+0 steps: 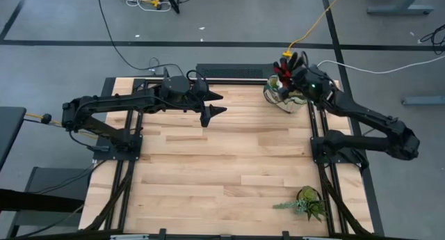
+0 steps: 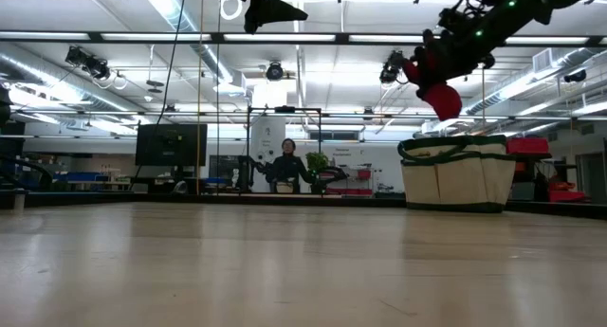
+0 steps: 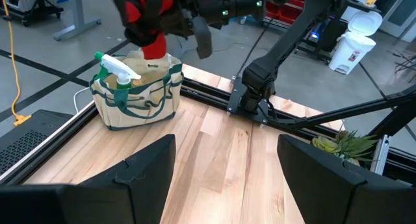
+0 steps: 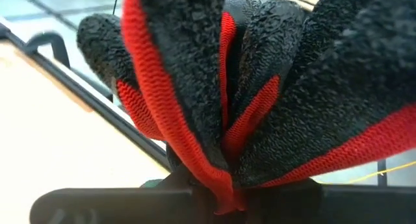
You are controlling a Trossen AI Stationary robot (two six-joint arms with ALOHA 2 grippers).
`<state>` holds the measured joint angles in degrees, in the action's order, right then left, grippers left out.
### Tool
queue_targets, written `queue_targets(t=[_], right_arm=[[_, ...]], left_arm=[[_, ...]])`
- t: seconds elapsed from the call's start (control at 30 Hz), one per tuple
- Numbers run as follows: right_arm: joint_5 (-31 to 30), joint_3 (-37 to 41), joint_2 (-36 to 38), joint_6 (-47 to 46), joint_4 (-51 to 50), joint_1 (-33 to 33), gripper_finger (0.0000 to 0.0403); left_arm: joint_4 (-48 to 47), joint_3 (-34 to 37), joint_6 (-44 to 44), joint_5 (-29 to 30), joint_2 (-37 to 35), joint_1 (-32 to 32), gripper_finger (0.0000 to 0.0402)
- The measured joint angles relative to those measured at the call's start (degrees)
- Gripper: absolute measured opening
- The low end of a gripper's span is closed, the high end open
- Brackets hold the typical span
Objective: Pick & Place Garden tools in Gardening bag
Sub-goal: Put the red gloves into the gardening bag
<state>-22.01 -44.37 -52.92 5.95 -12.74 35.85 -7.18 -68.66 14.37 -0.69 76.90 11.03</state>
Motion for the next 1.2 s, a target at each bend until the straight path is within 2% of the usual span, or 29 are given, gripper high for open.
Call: queue_targets(t=[0.17, 0.43, 0.6, 0.9, 1.2], right_arm=[[0.11, 5.33, 5.28, -1.03, 4.99, 0.75, 0.0048], [0.60, 9.96, 8.93, -3.69, 7.05, 2.64, 0.0048], [0.56, 13.83, 9.71, -6.49, 9.10, 4.20, 0.0048], [-3.47, 21.23, 9.74, -11.00, 17.04, 6.89, 0.0048], [-4.08, 22.17, 9.74, -11.55, 18.02, 6.98, 0.0049]], left_arm=[[0.00, 0.00, -0.02, 0.00, 0.00, 0.00, 0.0277], [0.00, 0.00, 0.02, 0.00, 0.00, 0.00, 0.0277], [0.00, 0.00, 0.02, 0.00, 0.00, 0.00, 0.0277], [0.00, 0.00, 0.04, 0.00, 0.00, 0.00, 0.0277], [0.00, 0.00, 0.04, 0.00, 0.00, 0.00, 0.0277]])
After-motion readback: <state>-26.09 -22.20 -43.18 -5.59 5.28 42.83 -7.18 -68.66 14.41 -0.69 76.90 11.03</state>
